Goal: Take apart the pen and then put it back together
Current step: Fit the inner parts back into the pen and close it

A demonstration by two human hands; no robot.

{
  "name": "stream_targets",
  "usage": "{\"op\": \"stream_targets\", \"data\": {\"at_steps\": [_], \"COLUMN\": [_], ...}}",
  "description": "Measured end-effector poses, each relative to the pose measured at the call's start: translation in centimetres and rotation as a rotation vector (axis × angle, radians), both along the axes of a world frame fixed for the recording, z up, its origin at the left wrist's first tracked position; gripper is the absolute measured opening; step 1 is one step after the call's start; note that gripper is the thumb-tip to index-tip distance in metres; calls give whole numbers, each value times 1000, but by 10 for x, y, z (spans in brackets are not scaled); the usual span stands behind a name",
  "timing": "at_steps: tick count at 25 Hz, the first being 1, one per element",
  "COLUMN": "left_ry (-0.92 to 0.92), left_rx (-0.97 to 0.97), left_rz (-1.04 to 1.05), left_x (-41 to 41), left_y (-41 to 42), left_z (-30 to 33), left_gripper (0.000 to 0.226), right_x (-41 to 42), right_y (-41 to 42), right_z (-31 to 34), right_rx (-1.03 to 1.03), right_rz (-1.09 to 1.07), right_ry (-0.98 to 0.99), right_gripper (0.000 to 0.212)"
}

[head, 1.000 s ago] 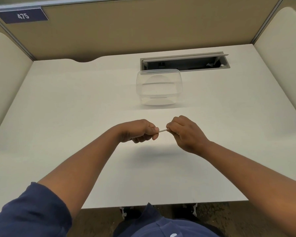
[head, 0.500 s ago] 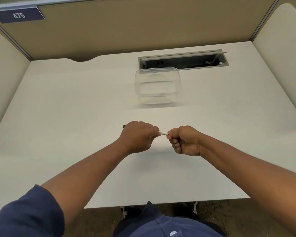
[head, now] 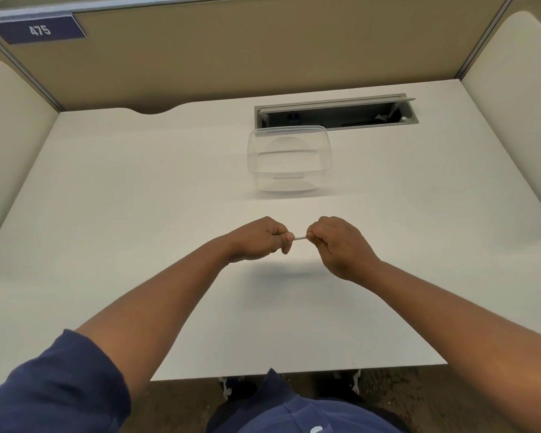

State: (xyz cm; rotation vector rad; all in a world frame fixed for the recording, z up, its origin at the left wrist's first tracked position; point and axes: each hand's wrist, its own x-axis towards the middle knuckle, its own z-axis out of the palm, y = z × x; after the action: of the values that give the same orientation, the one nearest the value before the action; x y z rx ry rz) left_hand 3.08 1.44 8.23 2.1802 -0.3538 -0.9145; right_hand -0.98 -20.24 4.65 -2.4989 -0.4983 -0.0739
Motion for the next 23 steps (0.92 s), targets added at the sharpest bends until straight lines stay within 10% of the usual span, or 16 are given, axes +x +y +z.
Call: {"op": "stream_targets", "data": {"at_steps": [11, 23], "left_ry": [-965, -723], "left_rx": [414, 349], "left_rz": [-408, -266], "left_x": [-19, -8], "left_y": [-3, -5], "left_z": [-25, -36], "left_gripper": [33, 32], "right_x": [4, 11], "right_y": [6, -1], "right_z": [23, 14], "right_rx": [736, 322], "right_rz": [-484, -253], "right_ry": [1349, 698], "right_gripper": [32, 13]}}
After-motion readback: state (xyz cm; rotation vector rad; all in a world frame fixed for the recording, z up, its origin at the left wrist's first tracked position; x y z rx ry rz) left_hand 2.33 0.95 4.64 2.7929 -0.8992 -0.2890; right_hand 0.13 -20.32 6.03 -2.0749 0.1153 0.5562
